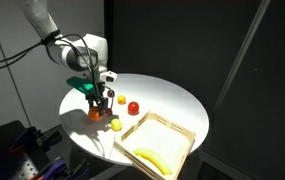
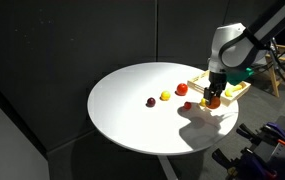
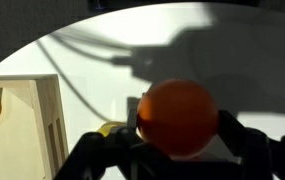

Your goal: Put the toy orange and lemon on the tray

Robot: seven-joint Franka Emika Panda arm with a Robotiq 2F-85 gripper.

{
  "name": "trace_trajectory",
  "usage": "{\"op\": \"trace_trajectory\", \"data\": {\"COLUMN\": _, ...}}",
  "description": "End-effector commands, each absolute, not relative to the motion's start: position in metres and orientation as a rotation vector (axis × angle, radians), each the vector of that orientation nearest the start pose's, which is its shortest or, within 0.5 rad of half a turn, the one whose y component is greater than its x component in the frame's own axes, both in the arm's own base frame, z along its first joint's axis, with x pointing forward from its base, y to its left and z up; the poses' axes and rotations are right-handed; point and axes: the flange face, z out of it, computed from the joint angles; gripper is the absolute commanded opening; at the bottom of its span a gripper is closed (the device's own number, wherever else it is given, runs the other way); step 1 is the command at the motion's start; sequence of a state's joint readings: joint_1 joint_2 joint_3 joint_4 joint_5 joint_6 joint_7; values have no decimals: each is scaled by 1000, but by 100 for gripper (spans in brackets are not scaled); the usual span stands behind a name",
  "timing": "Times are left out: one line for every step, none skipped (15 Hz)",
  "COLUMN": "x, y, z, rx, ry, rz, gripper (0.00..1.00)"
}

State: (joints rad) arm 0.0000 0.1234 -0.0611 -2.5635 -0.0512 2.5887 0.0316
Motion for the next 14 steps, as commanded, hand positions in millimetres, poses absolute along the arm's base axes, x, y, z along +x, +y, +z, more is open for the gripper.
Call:
{"op": "trace_trajectory", "data": {"x": 448, "y": -32, "z": 238, "rx": -3166, "ry": 200, "rz": 116, "gripper": 54}}
{"op": "trace_trajectory", "data": {"x": 451, "y": -36, "z": 244, "rx": -3168, "ry": 246, "rz": 103, "gripper": 54}}
{"op": "trace_trajectory", "data": {"x": 453, "y": -39, "z": 248, "rx": -3168, "ry": 290, "rz": 89, "gripper": 54}}
{"op": "trace_trajectory", "data": {"x": 456, "y": -44, "z": 252, "rx": -3166, "ry": 341, "rz": 77, "gripper": 54}}
{"op": "trace_trajectory", "data": {"x": 460, "y": -50, "z": 257, "rx": -3163, "ry": 400, "rz": 68, "gripper": 54}}
{"op": "trace_trajectory", "data": {"x": 463, "y": -56, "z": 260, "rx": -3157, "ry": 454, "rz": 65, "gripper": 54}}
{"op": "trace_trajectory", "data": {"x": 466, "y": -64, "z": 263, "rx": -3145, "ry": 515, "rz": 71, "gripper": 54}}
{"op": "trace_trajectory", "data": {"x": 468, "y": -71, "z": 265, "rx": -3131, "ry": 564, "rz": 83, "gripper": 54}}
{"op": "trace_trajectory", "data": {"x": 470, "y": -78, "z": 266, "rx": -3121, "ry": 607, "rz": 94, "gripper": 54}}
{"op": "trace_trajectory", "data": {"x": 473, "y": -85, "z": 268, "rx": -3109, "ry": 648, "rz": 105, "gripper": 54}}
{"op": "trace_trajectory", "data": {"x": 475, "y": -93, "z": 270, "rx": -3099, "ry": 689, "rz": 113, "gripper": 54}}
{"op": "trace_trajectory", "data": {"x": 477, "y": -100, "z": 272, "rx": -3087, "ry": 721, "rz": 126, "gripper": 54}}
{"op": "trace_trajectory", "data": {"x": 479, "y": -107, "z": 274, "rx": -3077, "ry": 747, "rz": 139, "gripper": 54}}
{"op": "trace_trajectory", "data": {"x": 482, "y": -113, "z": 276, "rx": -3065, "ry": 771, "rz": 146, "gripper": 54}}
